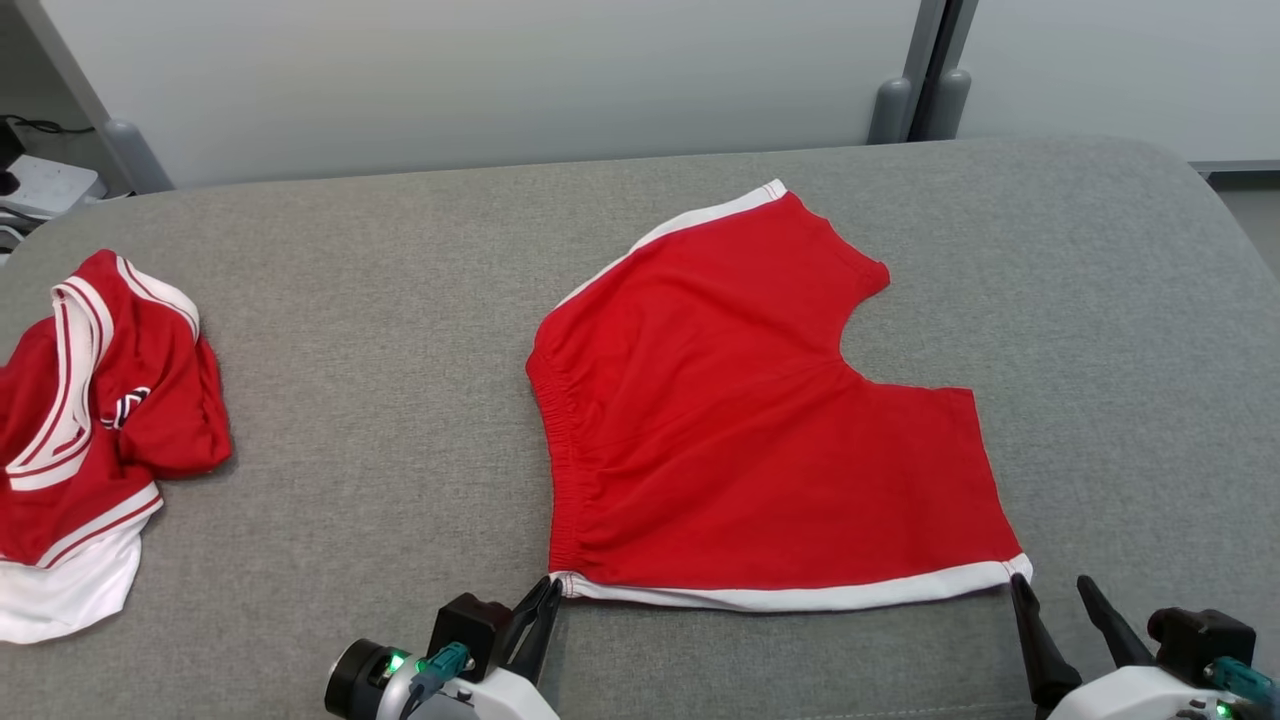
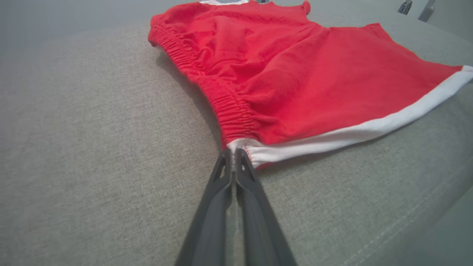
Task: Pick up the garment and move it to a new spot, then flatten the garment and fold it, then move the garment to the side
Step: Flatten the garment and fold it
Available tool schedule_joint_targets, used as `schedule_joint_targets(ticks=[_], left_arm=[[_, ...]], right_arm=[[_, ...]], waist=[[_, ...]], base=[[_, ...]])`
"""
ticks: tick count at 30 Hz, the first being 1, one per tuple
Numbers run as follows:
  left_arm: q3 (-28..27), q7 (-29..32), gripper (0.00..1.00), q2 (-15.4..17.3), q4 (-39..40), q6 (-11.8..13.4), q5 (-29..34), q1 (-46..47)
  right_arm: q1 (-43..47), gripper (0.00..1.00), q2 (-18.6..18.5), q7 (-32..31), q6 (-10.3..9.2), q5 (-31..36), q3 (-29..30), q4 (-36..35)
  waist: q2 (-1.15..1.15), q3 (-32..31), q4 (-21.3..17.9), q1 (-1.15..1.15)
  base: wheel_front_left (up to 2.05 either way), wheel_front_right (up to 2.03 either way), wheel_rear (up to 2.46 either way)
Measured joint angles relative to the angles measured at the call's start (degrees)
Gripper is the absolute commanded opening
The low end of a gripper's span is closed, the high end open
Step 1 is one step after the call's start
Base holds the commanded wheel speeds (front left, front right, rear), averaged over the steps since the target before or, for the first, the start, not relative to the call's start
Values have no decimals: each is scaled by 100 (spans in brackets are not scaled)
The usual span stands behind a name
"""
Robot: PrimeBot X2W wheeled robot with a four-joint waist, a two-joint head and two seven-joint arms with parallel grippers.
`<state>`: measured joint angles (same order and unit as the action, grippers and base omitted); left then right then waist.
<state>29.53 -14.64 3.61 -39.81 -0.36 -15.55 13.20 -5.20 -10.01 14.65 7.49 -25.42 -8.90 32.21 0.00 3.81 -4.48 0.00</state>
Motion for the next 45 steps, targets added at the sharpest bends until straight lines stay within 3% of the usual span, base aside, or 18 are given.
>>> schedule_joint_targets(ticks=[15, 17, 19, 20, 22, 23, 28, 32, 40, 45], left_arm=[[-94, 0, 0, -7, 144, 0, 153, -25], [-109, 0, 0, -4, 149, 0, 154, -26], [-131, 0, 0, -1, 157, 0, 181, -27], [-145, 0, 0, 0, 163, -1, 192, -28], [-171, 0, 0, 2, 174, 0, 192, -32], [-180, 0, 0, 4, 179, 0, 193, -38], [-185, 0, 0, 4, 225, -9, 194, -109], [-179, 0, 0, 44, 445, -67, 196, -158], [-186, 2, 0, 268, 1533, -270, 160, -634], [-102, 359, 0, 476, 2561, -409, -88, -1032]], right_arm=[[-453, 97, 19, -1, 0, -499, -453, 737], [-519, 81, 31, 0, 0, -557, -478, 813], [-592, 50, 48, 0, 0, -603, -530, 924], [-628, 44, 67, 0, 0, -633, -559, 980], [-703, 4, 93, -1, 0, -704, -683, 1110], [-732, 0, 103, -1, 0, -742, -710, 1161], [-777, 0, 18, -1, 0, -838, -784, 1216], [-710, 0, -207, -1, 0, -790, -514, 787], [50, 0, -398, 0, 0, -524, -66, -416], [413, 0, -470, 0, 0, -419, 242, -1050]], waist=[[0, 29, 64, 0], [0, 39, 67, 0], [0, 46, 69, 0], [0, 46, 66, 0], [0, 37, 53, 0], [0, 28, 45, 0], [0, -36, 44, 0], [0, -92, 43, 0], [0, -69, -37, 0], [0, -43, -42, 0]], base=[[0, 0, 0], [0, 0, 0], [0, 0, 0], [0, 0, 0], [0, 0, 0], [0, 0, 0], [0, 0, 0], [0, 0, 0], [0, 0, 0], [0, 0, 0]])
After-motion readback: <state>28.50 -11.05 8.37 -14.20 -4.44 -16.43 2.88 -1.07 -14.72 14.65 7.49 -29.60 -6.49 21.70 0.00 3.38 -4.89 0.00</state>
